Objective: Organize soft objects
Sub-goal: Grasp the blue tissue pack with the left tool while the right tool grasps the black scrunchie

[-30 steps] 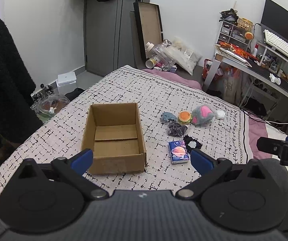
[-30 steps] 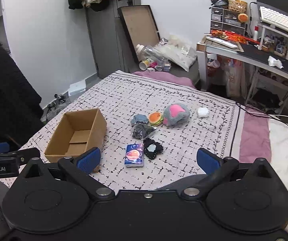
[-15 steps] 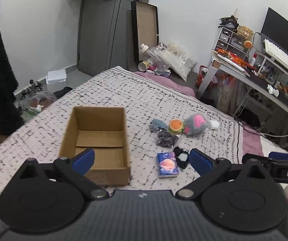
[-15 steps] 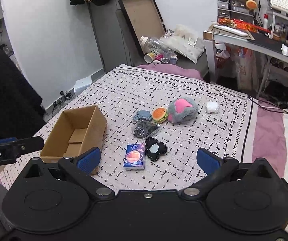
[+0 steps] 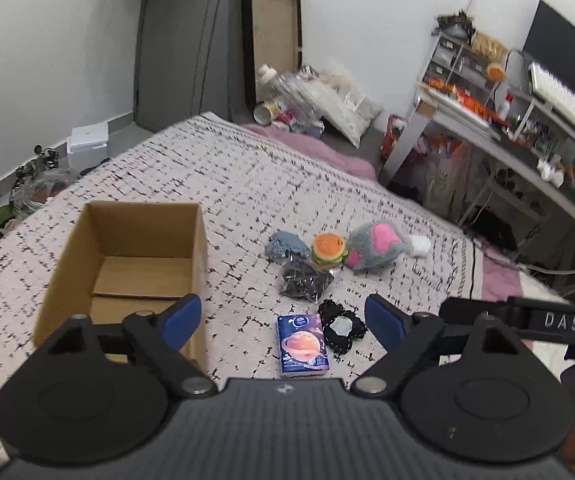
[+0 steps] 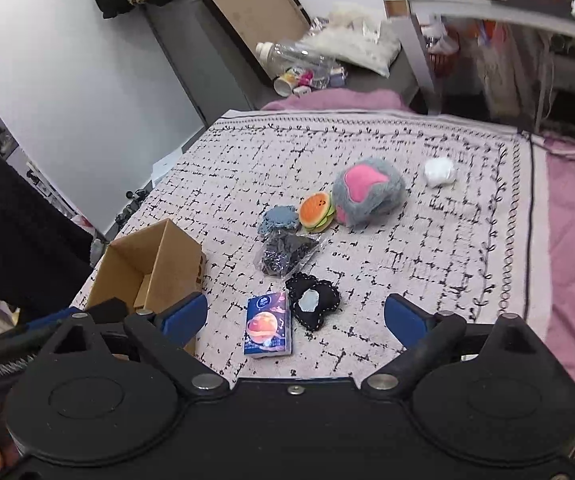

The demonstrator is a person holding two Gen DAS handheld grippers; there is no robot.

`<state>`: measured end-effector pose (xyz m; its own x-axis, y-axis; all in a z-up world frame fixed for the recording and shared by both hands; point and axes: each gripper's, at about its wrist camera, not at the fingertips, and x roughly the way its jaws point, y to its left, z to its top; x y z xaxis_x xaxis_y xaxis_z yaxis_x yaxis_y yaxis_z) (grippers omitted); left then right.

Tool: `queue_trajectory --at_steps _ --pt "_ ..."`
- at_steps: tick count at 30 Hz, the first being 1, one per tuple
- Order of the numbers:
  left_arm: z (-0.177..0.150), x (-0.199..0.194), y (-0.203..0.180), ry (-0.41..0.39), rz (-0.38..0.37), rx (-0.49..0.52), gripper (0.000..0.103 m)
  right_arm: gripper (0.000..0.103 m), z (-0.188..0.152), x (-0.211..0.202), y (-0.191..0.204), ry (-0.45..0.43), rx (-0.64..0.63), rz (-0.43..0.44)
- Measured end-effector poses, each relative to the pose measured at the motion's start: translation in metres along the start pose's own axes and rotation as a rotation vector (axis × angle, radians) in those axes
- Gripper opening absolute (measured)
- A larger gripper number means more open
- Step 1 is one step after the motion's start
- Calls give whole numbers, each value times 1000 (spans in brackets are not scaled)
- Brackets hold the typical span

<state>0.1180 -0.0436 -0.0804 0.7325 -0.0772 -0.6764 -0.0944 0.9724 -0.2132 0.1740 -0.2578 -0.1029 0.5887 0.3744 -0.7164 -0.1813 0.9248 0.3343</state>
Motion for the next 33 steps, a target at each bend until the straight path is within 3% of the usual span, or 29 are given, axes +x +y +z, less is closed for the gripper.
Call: queue_trajectory --at_steps 3,11,25,33 --pt "0 25 -4 55 -3 -16 73 87 4 22 -14 49 59 -5" --pt "-7 81 -14 152 -24 -26 65 70 3 68 -49 167 241 52" --pt "-26 156 -17 337 44 -51 64 69 8 119 -63 256 322 103" --pt "-34 183 -20 404 79 -73 64 69 6 141 -64 319 325 84"
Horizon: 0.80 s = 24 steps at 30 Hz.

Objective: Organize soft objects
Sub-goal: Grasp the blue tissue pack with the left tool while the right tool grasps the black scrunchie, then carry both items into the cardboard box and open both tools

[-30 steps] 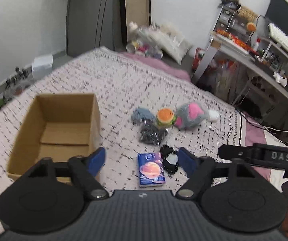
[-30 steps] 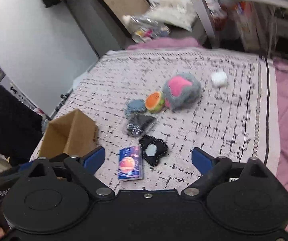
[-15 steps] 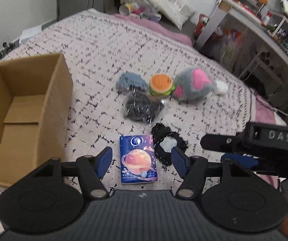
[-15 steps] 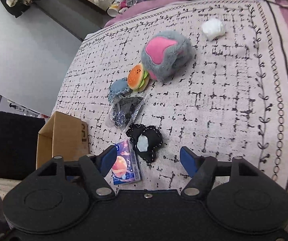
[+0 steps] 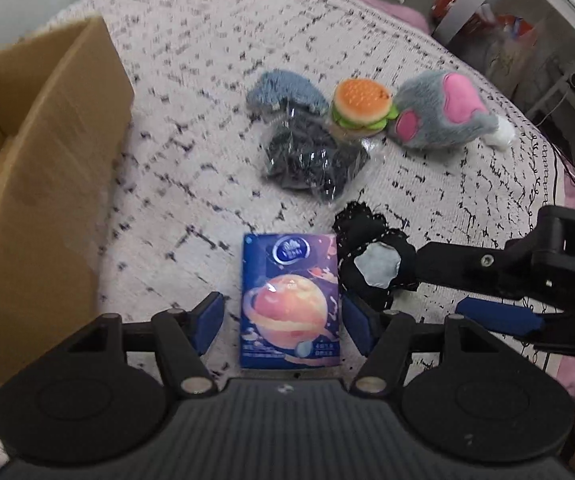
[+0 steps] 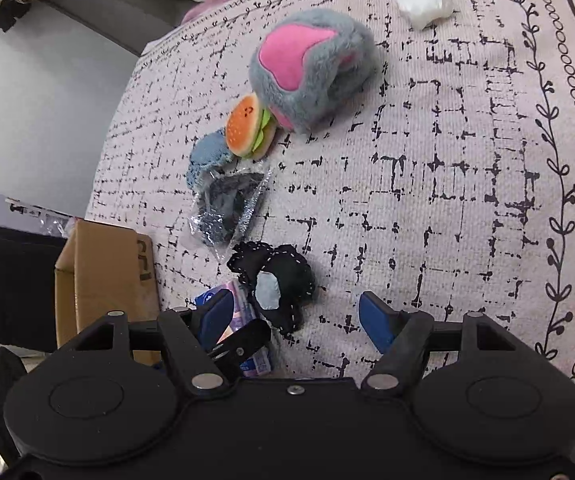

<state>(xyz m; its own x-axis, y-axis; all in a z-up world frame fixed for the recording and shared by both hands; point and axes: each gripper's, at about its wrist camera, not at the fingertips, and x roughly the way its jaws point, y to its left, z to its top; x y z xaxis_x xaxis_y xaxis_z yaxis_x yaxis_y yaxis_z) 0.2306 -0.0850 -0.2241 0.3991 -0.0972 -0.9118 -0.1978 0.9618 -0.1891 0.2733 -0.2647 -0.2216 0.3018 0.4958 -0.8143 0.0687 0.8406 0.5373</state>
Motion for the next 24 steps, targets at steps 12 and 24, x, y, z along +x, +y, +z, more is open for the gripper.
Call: queue_trajectory --at_steps 12,24 --pt "4 -4 -10 -25 10 -43 50 59 10 22 -5 43 21 -9" --pt "-14 -39 1 -151 -7 -5 50 29 2 27 9 -29 31 -60"
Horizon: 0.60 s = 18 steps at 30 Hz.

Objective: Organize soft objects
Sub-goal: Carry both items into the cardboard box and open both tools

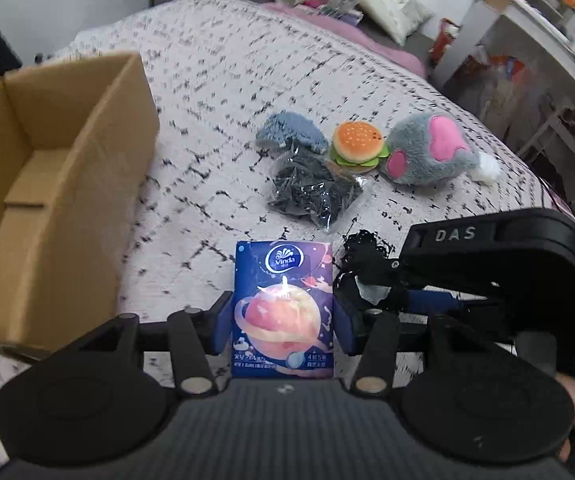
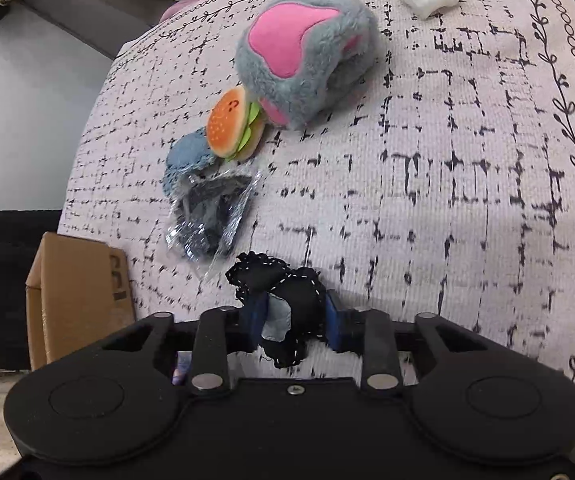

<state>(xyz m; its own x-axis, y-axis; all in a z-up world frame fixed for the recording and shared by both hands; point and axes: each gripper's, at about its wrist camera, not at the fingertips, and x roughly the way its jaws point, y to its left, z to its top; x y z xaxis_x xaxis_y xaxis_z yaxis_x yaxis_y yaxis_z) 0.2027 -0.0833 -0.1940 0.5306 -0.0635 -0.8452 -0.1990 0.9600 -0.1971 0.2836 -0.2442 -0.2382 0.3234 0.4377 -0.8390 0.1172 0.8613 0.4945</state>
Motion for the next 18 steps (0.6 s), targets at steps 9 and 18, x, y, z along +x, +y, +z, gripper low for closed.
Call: queue_trajectory --at_steps 9,18 --pt "2 -56 5 -110 -45 39 50 27 -24 -54 12 -123 -18 20" --pt "-2 -95 12 -195 -87 58 50 27 -46 -104 35 -251 -57 34"
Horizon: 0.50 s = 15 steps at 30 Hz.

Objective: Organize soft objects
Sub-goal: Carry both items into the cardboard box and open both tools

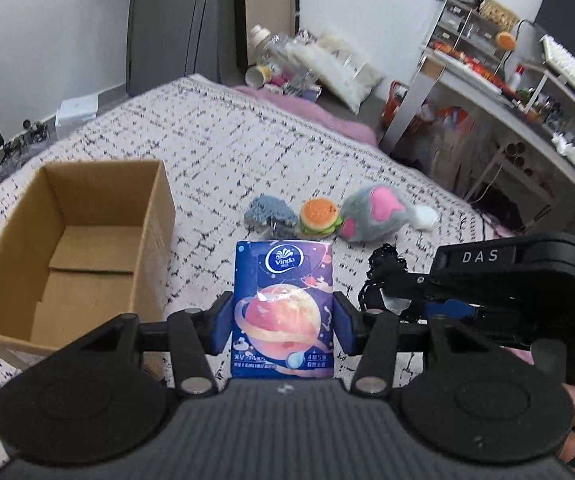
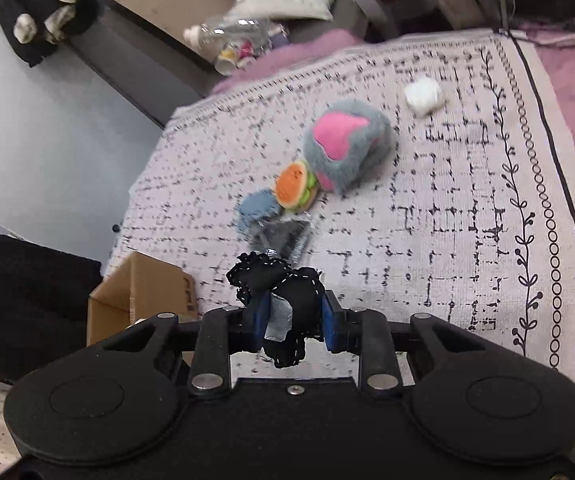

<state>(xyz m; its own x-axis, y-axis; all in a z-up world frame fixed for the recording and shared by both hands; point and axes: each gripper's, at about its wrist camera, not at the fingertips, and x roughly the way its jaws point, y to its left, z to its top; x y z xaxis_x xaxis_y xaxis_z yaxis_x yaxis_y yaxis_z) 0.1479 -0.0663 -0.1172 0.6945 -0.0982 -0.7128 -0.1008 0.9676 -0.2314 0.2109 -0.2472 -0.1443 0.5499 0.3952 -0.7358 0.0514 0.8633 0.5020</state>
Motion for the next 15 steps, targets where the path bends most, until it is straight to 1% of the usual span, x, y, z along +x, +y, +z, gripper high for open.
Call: queue_trajectory --at_steps 8,15 --pt "6 -22 13 -54 -18 -20 50 27 -8 -35 25 -86 -45 13" --pt "13 -35 33 -96 -17 -62 50 27 -10 -45 50 -125 -87 27"
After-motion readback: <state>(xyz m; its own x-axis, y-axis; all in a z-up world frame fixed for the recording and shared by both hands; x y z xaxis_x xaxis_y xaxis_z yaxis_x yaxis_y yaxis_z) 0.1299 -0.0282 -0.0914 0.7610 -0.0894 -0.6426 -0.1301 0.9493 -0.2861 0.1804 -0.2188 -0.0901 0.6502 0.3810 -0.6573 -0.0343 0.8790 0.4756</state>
